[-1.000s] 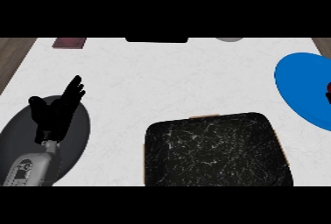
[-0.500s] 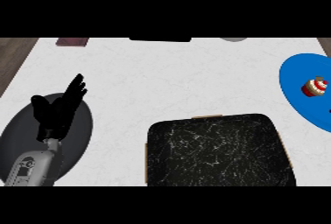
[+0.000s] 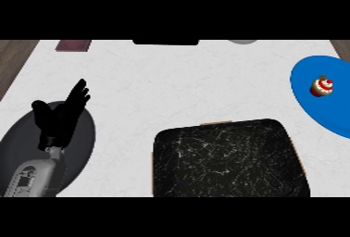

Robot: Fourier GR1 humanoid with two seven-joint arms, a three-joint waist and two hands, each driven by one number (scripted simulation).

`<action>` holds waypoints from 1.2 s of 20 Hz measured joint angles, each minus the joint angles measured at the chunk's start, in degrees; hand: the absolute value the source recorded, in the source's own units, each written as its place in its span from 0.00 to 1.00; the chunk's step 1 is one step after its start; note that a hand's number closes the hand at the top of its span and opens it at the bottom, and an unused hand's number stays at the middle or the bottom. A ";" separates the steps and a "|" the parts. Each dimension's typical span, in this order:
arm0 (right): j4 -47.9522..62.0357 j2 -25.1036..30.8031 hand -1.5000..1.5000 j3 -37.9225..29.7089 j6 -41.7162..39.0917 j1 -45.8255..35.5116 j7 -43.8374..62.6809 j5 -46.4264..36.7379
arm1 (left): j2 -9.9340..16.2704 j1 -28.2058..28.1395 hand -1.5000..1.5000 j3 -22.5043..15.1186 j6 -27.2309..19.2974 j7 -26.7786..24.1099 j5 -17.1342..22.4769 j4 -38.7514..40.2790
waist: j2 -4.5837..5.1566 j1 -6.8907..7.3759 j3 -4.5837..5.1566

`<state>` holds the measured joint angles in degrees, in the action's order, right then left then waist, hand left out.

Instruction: Pick the cupcake from the tray and place it in the plate

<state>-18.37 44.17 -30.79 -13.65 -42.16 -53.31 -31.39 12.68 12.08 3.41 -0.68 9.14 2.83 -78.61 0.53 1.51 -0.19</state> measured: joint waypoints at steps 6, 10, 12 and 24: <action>4.46 3.52 0.00 -3.38 -9.71 -3.15 7.49 5.65 | -0.06 -0.50 0.50 0.03 -0.38 0.16 -0.48 -0.34 | -0.25 -0.50 0.09; 7.34 5.14 0.00 -4.15 -16.16 -3.33 12.61 7.77 | -0.07 -1.24 0.50 0.17 -0.15 -0.53 -0.44 -0.44 | -0.08 -0.30 0.04; 7.73 5.72 0.00 -4.31 -17.94 -2.85 13.83 8.52 | -0.28 -1.28 0.50 -0.01 -0.23 -0.44 -0.56 -0.75 | 0.03 -0.16 -0.01; 5.68 9.06 0.00 -4.98 -19.76 1.46 14.49 12.11 | -0.14 -0.86 0.50 0.20 0.79 -0.24 -0.06 -0.98 | 0.59 0.49 -0.26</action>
<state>-12.70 53.23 -35.77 -33.41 -40.70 -38.82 -19.28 12.54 11.22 3.61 0.11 8.90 2.78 -79.59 1.11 2.00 -0.45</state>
